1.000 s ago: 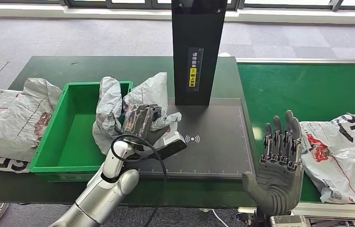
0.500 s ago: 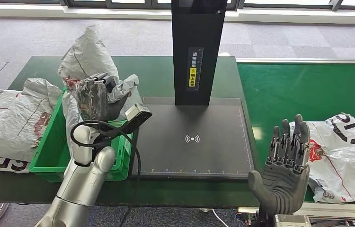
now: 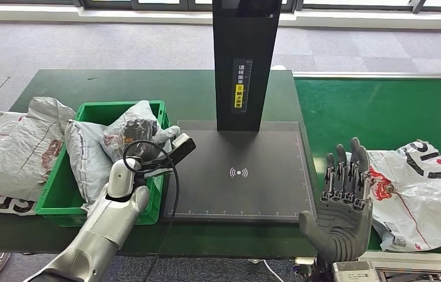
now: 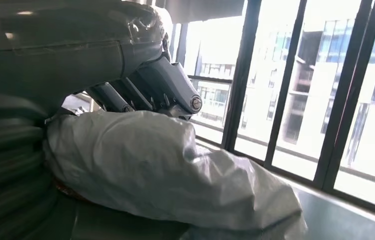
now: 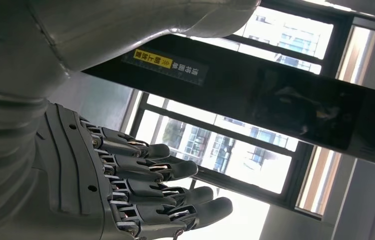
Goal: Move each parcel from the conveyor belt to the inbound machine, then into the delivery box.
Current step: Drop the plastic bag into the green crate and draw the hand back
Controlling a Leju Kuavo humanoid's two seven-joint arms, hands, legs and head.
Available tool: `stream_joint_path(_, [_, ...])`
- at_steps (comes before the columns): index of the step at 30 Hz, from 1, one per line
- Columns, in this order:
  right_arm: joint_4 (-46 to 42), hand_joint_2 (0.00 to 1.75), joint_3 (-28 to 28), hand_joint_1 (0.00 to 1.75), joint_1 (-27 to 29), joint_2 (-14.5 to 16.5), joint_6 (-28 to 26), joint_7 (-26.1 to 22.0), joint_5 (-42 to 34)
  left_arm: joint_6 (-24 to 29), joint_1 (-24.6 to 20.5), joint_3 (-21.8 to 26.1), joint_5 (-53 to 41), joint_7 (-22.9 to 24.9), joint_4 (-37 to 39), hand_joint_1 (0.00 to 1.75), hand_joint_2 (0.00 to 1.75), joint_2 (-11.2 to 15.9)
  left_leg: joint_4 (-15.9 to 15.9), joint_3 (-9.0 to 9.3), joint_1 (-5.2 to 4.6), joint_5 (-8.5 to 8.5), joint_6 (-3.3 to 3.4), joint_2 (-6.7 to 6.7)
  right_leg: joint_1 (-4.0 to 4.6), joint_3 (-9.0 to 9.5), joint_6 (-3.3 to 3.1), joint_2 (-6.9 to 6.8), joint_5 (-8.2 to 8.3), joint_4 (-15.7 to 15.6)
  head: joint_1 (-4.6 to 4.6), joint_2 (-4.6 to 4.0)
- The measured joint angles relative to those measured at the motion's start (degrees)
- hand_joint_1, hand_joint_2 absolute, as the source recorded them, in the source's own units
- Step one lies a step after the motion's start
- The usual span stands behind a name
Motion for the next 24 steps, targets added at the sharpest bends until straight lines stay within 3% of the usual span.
stream_joint_path(6, [0.3,1.75,0.0,0.00,-0.2,-0.3,0.3,-0.1,-0.3,-2.6,-1.3,0.0,-0.8,0.7,5.8,1.75,1.75,0.2,0.0,0.00,0.00,-0.03,-0.02,0.01,0.00,0.01,0.00,0.02,-0.01,0.0,0.00,0.00])
stream_joint_path(19, [0.7,1.75,0.0,0.00,-0.6,-0.8,1.2,-0.4,-0.5,-7.9,-2.8,-0.4,-1.3,1.0,11.0,1.75,1.75,0.2,0.0,0.23,0.00,-0.02,-0.04,0.02,0.01,0.26,-0.01,0.02,-0.01,0.0,0.00,0.00])
stream_joint_path(23, [0.8,1.75,0.0,0.00,-0.7,-0.8,1.2,-0.2,-0.4,-7.8,-3.0,-0.4,-0.5,0.9,11.5,0.00,0.00,0.2,0.0,0.27,0.00,-0.02,-0.04,0.01,0.00,0.33,-0.01,0.02,-0.01,0.0,0.00,0.00])
stream_joint_path(24, [0.8,1.31,0.0,0.00,-0.7,-0.8,0.9,0.4,0.0,-6.9,-2.7,-0.3,1.2,0.1,11.2,0.00,0.00,0.1,0.0,0.30,0.00,-0.03,-0.04,0.02,0.00,0.35,-0.01,0.02,-0.01,0.0,-0.01,0.00])
